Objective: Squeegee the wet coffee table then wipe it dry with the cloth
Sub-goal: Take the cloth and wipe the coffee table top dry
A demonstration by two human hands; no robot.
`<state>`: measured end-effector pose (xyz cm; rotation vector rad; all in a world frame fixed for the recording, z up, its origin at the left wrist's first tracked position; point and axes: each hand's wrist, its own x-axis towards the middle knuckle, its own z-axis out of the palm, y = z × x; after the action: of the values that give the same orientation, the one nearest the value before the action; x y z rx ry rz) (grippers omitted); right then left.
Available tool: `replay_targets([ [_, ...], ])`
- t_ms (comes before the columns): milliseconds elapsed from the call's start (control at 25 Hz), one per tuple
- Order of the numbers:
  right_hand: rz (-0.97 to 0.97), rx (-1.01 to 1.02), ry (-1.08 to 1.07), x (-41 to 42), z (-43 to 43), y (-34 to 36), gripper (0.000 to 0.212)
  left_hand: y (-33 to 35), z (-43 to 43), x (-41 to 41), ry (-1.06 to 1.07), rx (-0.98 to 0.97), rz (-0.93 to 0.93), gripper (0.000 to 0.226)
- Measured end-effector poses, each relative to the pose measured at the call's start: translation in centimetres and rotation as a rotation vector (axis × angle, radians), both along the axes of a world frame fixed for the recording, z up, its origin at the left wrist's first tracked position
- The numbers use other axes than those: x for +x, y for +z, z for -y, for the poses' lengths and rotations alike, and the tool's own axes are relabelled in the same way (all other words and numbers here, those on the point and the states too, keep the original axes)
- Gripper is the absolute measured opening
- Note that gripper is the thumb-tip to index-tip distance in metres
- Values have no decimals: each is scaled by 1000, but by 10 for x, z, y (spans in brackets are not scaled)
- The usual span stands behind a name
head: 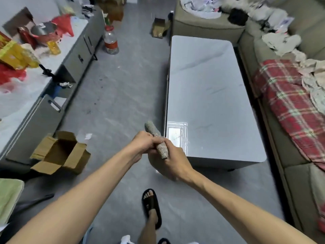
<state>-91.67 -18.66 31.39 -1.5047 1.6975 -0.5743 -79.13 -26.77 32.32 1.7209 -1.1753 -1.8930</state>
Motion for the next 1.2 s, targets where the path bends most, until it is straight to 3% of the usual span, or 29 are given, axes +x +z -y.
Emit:
replay_targets([
  [160, 233, 223, -255, -89, 52, -67, 36, -52, 62, -79, -156, 68, -14, 8],
  [240, 260, 287, -384, -120, 62, -86, 32, -70, 77, -91, -125, 39, 24, 7],
  [440, 31, 178, -709, -261, 109, -128, 30, -142, 129, -158, -184, -33, 203, 9],
  [560, -102, -15, -714, -340, 126, -153, 42, -178, 149, -185, -173, -69, 332, 10],
  [680, -151, -27, -663, -401, 143, -233, 63, -234, 162, -215, -150, -74, 440, 15],
  [760, -87, 72, -619, -419, 146, -293, 48, -272, 165, -231, -139, -67, 519, 20],
  [840, -86, 187, -530, -427, 142, -343, 6, -309, 168, -242, -145, -74, 599, 24],
  [920, -235, 200, -353, -434, 138, -375, 24, -336, 172, -245, -172, -111, 675, 25],
  [1040, -353, 93, -264, -449, 153, -397, 26, -373, 177, -242, -157, -131, 735, 24],
  [1160, -118, 23, -438, -442, 172, -405, 22, -391, 178, -235, -116, -167, 722, 23],
  [1200, -3, 17, -561, -434, 178, -406, 37, -392, 179, -234, -92, -168, 720, 22],
])
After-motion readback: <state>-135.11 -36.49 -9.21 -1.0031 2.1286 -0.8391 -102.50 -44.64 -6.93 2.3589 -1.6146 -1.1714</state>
